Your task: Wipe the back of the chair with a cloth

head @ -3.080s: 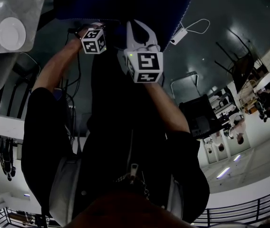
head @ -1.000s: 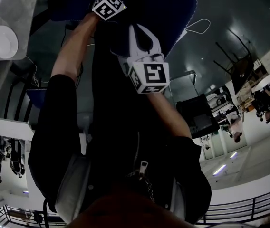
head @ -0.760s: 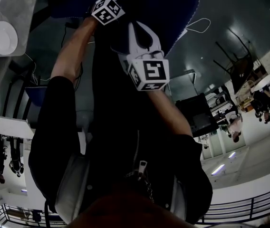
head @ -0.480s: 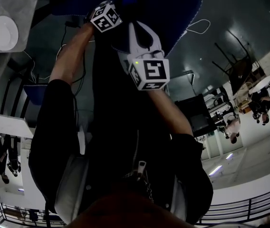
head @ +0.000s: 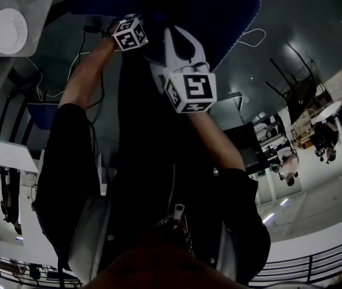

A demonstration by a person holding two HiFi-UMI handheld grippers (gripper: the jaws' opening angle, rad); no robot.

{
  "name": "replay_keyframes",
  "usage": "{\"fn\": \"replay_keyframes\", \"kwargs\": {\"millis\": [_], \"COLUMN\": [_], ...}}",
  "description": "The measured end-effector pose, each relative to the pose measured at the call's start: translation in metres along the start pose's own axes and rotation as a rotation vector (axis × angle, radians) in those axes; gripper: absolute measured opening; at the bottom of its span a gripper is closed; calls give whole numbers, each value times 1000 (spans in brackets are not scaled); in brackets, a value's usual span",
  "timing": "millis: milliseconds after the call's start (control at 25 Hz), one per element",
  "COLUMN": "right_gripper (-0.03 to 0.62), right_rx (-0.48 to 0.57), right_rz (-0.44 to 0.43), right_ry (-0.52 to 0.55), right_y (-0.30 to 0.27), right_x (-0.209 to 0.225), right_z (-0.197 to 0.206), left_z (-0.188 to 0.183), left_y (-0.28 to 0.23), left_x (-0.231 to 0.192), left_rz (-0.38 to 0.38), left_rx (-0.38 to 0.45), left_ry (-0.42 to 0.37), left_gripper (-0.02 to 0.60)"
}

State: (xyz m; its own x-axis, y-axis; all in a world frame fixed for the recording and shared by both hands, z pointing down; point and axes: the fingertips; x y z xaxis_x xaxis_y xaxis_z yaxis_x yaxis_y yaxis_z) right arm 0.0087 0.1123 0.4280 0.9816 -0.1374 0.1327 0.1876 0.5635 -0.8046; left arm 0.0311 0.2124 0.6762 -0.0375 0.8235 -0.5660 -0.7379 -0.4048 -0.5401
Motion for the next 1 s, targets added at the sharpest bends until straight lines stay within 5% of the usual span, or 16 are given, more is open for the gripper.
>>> {"fn": "replay_keyframes", "kwargs": {"millis": [480, 640, 1000], "right_gripper": [3, 3, 3], "right_rx": [9, 21, 44], "right_rz": [-27, -27, -16], "right_ry": [21, 6, -38], "right_y": [1, -1, -12], "right_x": [-8, -4, -2], "right_z": [-9, -12, -20], "left_z": [42, 28, -56], "left_y": [14, 36, 83], "left_x": [34, -12, -176], "left_rz": [124, -19, -483], "left_rx": [-196, -95, 160], "left_ry": [-156, -83, 101], "left_gripper": [89, 89, 90]}}
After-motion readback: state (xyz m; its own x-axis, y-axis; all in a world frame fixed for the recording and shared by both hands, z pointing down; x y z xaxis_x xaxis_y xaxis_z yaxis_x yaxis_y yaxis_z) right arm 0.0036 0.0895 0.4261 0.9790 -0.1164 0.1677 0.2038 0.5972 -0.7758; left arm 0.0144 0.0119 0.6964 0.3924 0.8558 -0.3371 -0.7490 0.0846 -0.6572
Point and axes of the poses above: the fingertips, and each gripper's own axes: y backward along the fingers, x to its right, z out of its underside, and after that the axes turned 14 degrees about z, right-handed
